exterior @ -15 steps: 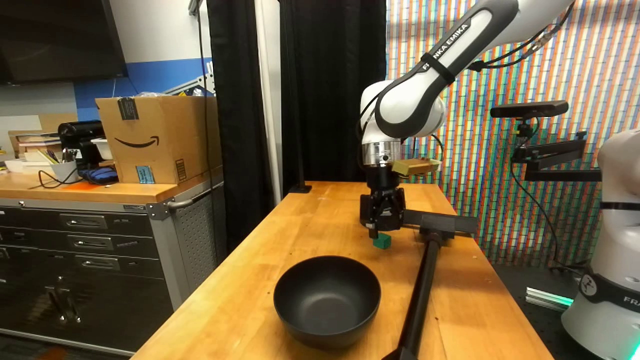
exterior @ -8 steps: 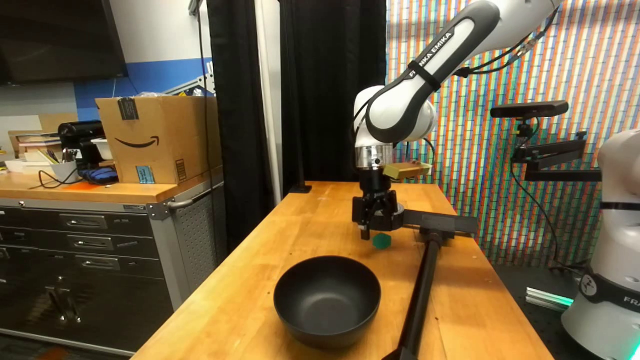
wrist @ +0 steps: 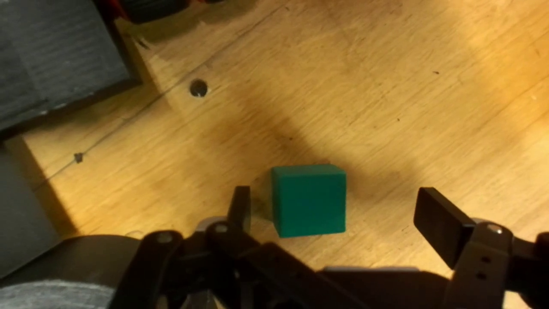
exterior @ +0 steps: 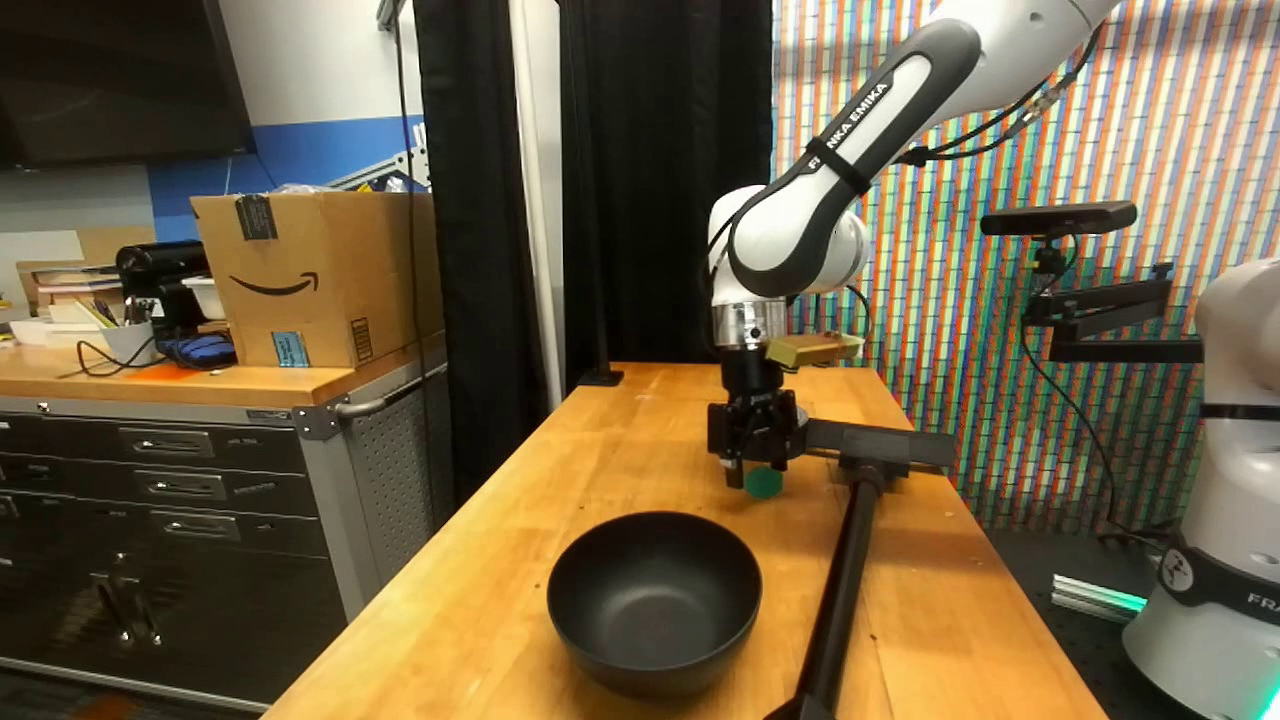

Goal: Move the green block to the left

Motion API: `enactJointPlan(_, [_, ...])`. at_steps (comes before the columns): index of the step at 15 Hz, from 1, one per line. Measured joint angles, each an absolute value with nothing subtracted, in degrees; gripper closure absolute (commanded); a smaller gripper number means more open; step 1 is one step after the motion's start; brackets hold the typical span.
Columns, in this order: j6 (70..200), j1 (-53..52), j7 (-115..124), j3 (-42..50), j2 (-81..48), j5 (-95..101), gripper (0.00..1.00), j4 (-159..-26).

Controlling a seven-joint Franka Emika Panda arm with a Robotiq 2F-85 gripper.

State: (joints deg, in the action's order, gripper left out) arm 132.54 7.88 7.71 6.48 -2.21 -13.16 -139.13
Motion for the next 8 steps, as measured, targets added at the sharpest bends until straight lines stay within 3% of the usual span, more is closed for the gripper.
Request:
enactJointPlan(2, [132.5, 7.9, 7.7, 6.5, -2.2, -13.3, 0.37, -139.2])
enactJointPlan(8, [132.5, 7.9, 7.7, 6.6, -2.2, -13.4, 0.83, -139.3])
